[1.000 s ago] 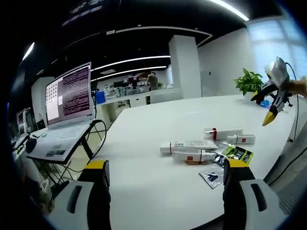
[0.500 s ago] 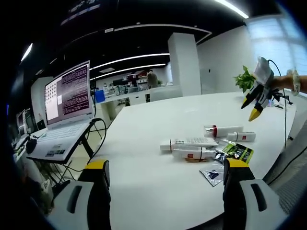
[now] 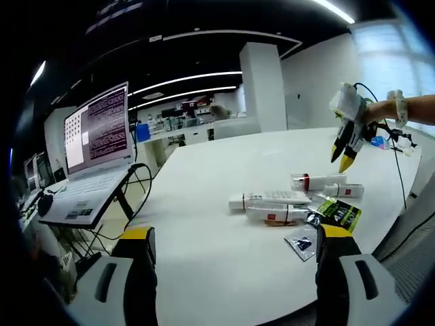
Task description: Arrange the skincare products in the storage area until every visible bottle or jar stands upright without overlapping.
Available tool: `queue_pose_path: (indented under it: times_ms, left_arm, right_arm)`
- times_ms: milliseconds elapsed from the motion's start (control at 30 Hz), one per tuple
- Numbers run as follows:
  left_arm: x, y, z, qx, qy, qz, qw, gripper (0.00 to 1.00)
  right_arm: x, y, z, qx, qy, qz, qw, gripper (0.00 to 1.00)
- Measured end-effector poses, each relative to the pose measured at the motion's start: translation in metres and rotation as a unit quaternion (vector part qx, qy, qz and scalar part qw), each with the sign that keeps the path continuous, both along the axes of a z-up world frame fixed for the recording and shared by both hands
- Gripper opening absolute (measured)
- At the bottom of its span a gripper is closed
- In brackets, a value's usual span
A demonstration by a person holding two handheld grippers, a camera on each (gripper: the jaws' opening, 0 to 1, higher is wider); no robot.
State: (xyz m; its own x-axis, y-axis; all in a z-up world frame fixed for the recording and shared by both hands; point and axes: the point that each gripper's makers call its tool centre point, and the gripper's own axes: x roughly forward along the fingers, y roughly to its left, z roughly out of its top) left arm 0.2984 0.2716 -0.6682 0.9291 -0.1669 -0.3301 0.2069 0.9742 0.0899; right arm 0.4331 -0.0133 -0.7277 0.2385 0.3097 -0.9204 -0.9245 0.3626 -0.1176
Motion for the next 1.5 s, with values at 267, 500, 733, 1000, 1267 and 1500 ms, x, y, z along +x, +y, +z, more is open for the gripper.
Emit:
queue_pose_path:
  times_ms: [267, 500, 733, 1000, 1267, 1500]
  left_arm:
    - [0.0, 0.001, -0.002, 0.001, 0.007, 0.002, 1.0, 0.97]
    - [0.0, 0.002, -0.005, 0.007, 0.015, 0.003, 0.9999, 0.97]
    - [0.0, 0.004, -0.007, 0.007, 0.02, 0.008, 0.9997, 0.97]
    - [0.001, 0.004, -0.008, 0.005, 0.03, 0.004, 0.9995, 0.97]
    - [0.012, 0.003, -0.003, 0.012, 0.044, -0.014, 0.9989, 0.97]
    - [0.031, -0.01, 0.018, -0.006, 0.028, -0.041, 0.9987, 0.97]
  right_arm:
    - [0.012, 0.006, -0.02, -0.028, 0.019, 0.006, 0.9994, 0.3]
    - [0.016, 0.005, -0.039, -0.045, 0.053, 0.003, 0.9976, 0.29]
    - [0.014, 0.007, -0.048, -0.048, 0.085, -0.002, 0.9952, 0.31]
    - [0.013, 0.008, -0.056, -0.058, 0.099, 0.002, 0.9934, 0.31]
    - [0.014, 0.007, -0.057, -0.079, 0.088, 0.013, 0.9929, 0.3]
    - [0.015, 0.006, -0.057, -0.077, 0.084, 0.013, 0.9934, 0.27]
